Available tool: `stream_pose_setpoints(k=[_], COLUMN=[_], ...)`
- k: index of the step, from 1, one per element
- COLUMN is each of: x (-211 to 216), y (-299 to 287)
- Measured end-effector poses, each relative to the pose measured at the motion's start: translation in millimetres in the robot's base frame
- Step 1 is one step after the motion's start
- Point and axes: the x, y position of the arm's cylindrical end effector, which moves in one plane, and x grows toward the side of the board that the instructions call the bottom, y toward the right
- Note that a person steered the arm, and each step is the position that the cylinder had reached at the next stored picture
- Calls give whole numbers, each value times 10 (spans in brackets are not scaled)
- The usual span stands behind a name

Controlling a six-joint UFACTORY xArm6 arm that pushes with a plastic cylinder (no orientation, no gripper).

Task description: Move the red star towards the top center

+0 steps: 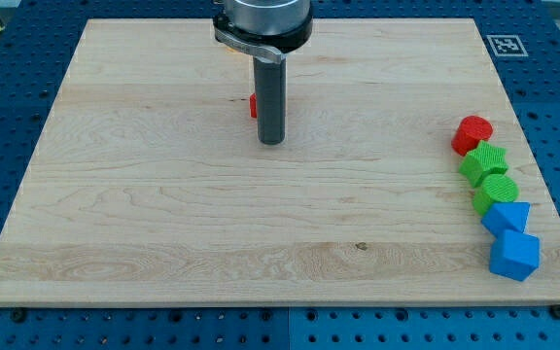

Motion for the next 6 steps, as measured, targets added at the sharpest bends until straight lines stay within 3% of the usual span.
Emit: stream_pose_setpoints(k=[3,5,6], x=[-249,-920,-784], y=[0,0,101])
